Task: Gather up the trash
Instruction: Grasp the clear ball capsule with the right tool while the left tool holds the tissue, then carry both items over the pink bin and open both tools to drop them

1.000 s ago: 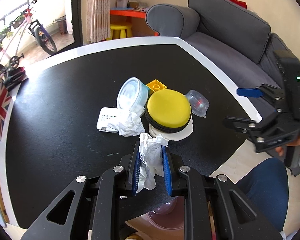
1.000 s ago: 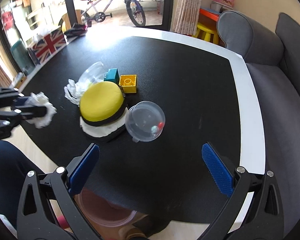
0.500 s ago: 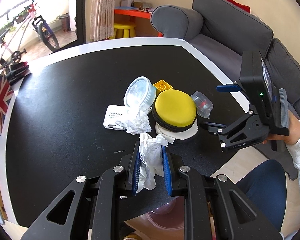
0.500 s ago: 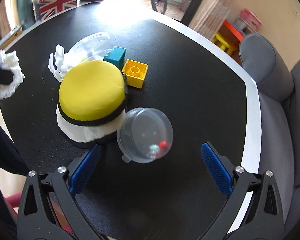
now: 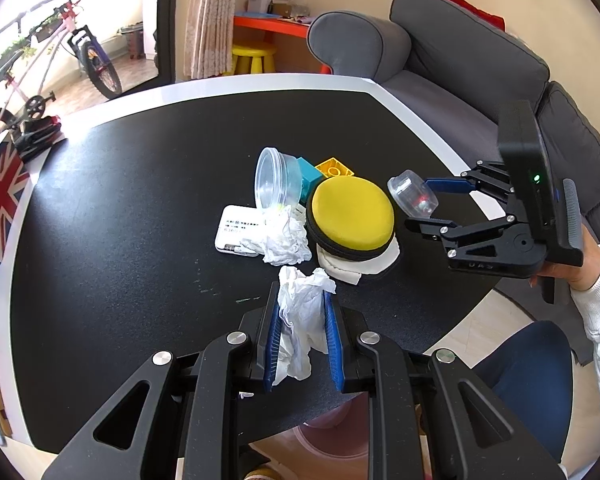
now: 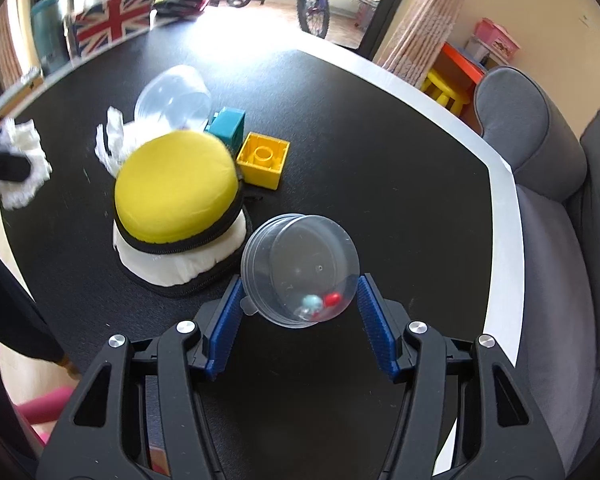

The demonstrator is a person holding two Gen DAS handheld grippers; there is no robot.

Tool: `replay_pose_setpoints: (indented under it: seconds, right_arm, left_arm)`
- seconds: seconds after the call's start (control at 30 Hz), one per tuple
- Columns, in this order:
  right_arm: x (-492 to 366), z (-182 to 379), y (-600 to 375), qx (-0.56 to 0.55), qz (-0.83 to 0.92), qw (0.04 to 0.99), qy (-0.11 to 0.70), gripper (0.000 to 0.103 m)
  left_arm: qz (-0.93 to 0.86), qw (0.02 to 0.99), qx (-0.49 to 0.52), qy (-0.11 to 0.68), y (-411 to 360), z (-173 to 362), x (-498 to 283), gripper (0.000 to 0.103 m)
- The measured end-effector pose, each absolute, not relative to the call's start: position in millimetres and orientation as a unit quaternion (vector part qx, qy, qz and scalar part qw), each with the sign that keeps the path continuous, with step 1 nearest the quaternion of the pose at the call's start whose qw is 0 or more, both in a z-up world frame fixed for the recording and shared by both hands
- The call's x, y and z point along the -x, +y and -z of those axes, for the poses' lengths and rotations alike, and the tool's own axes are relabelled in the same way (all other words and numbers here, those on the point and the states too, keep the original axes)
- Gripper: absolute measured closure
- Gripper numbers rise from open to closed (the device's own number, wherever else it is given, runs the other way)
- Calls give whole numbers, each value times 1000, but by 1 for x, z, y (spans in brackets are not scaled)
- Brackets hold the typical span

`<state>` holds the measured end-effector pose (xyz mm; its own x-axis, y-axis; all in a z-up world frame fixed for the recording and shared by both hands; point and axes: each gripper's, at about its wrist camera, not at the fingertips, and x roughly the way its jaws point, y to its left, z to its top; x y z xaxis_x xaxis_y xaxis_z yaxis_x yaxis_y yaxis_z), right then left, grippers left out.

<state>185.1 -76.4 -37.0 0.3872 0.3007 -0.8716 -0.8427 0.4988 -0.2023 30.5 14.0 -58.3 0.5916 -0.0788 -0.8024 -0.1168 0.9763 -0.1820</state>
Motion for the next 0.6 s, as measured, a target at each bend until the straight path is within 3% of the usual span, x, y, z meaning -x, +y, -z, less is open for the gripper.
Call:
replay_pose_setpoints:
  seconds: [0.6]
  right_arm:
    - [-105, -26, -128, 200, -432, 768, 428, 46]
  left_arm:
    - [3, 900, 83, 429, -15, 35, 21, 83]
